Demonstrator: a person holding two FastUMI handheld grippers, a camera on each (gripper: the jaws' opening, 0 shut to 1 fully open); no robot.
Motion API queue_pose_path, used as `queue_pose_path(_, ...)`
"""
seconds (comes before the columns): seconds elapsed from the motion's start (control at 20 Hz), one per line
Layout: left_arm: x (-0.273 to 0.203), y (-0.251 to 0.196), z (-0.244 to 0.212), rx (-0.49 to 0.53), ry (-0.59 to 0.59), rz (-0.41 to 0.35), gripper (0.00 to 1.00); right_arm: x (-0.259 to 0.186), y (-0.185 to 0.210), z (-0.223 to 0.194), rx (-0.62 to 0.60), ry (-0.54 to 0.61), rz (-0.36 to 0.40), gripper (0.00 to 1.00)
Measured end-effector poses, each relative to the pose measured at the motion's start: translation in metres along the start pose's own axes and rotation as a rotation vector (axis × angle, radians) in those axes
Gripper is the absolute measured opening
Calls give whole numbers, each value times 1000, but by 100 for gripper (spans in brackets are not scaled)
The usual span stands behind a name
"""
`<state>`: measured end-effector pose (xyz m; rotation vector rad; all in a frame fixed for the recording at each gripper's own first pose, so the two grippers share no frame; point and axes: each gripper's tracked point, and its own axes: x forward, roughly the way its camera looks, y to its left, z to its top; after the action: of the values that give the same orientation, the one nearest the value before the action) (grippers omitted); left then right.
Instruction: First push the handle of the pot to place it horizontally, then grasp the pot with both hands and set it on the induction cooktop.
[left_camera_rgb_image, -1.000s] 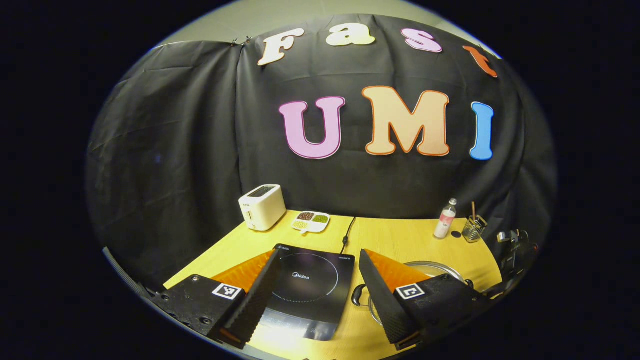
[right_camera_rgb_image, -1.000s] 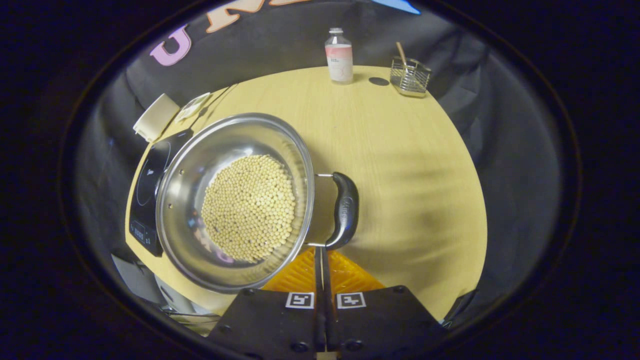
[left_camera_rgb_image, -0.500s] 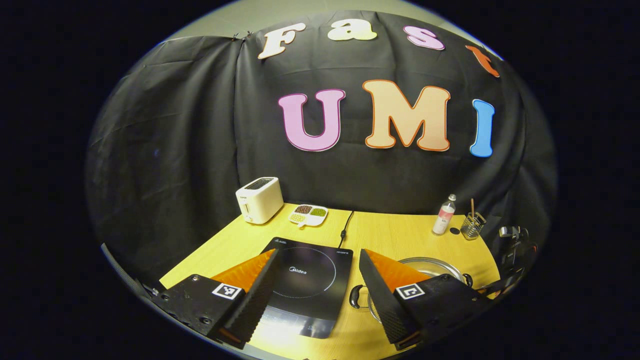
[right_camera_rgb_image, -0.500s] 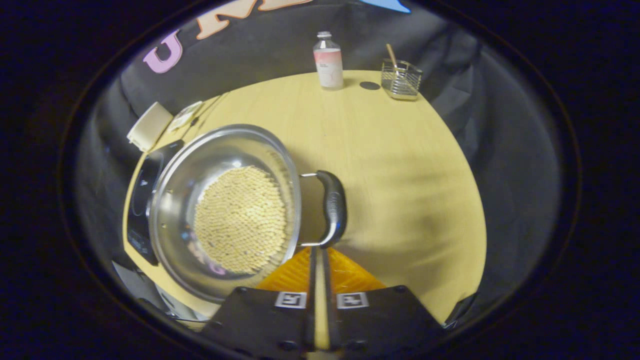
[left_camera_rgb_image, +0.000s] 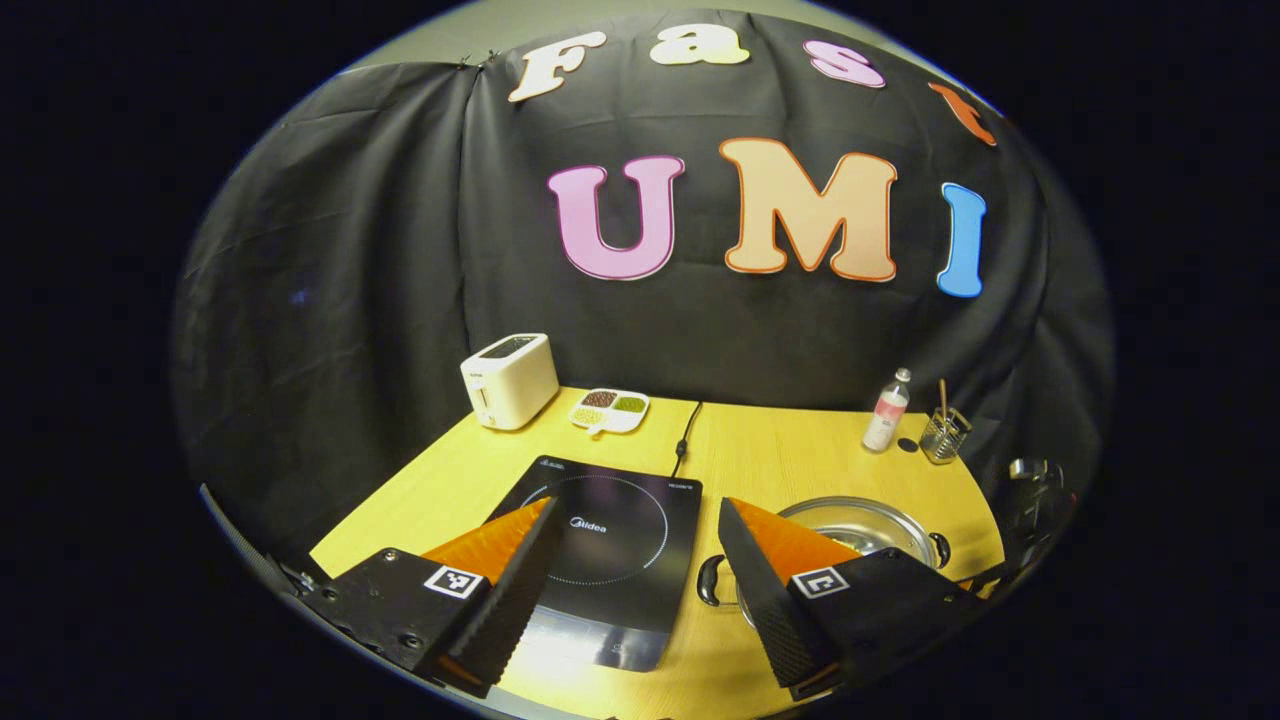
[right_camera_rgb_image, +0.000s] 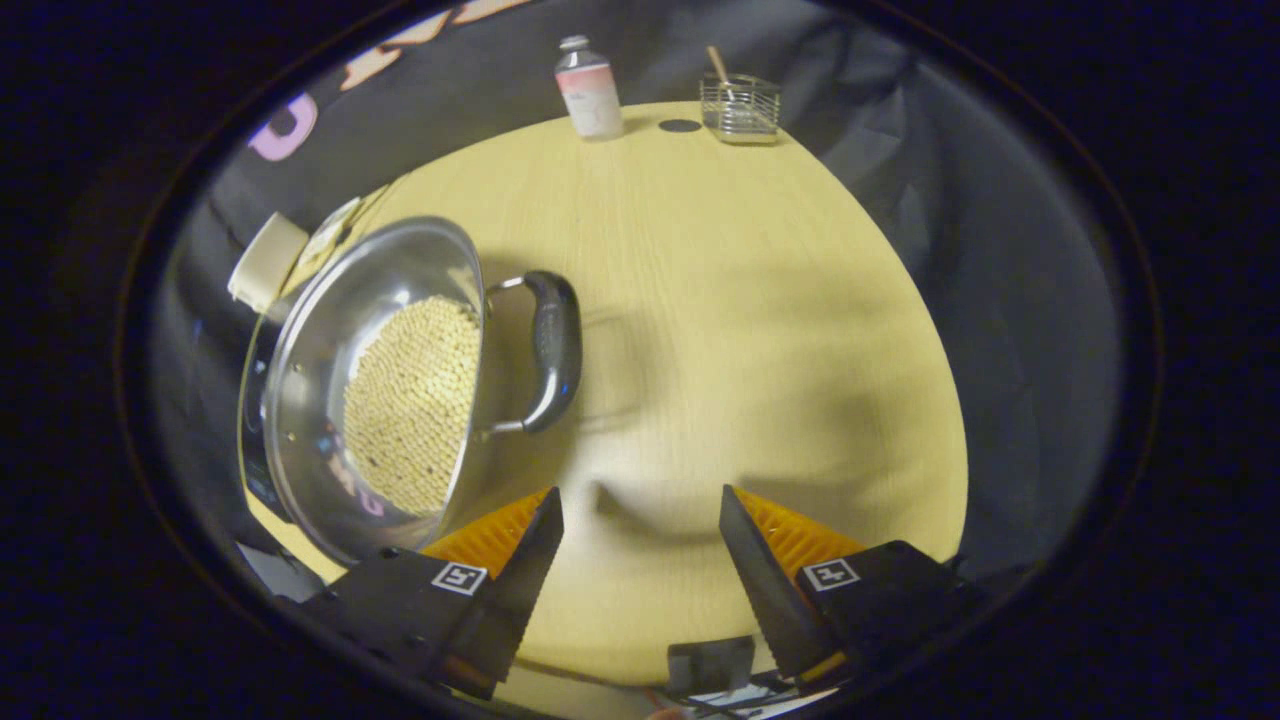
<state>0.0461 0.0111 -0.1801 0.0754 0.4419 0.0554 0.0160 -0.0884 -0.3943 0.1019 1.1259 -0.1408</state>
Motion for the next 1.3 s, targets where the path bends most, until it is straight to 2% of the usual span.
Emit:
queue_pose_path(0.15, 9, -9, -10, 7, 32, -31, 96, -20, 7, 14, 37, -27, 40, 94)
queue_pose_path(0.45, 26, -31, -23, 7, 89, -96, 96, -50, 24, 44, 46, -71, 99, 94)
queue_pose_path(0.5, 31, -37, -26, 7, 104, -112, 97, -53, 29, 50, 48, -77, 114, 98)
queue_pose_path(0.55, 35, -43, -32, 2, 127, -126, 97, -56, 33, 55, 47, -79, 126, 94)
queue_pose_path(0.7, 48, -60, -54, -14, 205, -178, 97, -46, 43, 62, 18, -65, 134, 94)
queue_pose_path(0.95, 79, -67, -102, 22, 342, -191, 97, -16, 53, 67, -28, -25, 126, 94)
queue_pose_path(1.0, 83, -68, -112, 28, 371, -196, 97, -9, 54, 67, -33, -14, 124, 99)
queue_pose_path(1.05, 87, -69, -120, 31, 397, -200, 97, -4, 54, 66, -38, -2, 118, 94)
queue_pose_path(1.2, 94, -77, -138, 16, 461, -228, 98, 11, 54, 67, -47, 30, 115, 94)
queue_pose_path(1.25, 96, -79, -142, 12, 484, -231, 97, 15, 55, 65, -48, 40, 114, 99)
queue_pose_path(1.3, 98, -79, -148, 14, 506, -232, 97, 18, 54, 65, -49, 50, 113, 99)
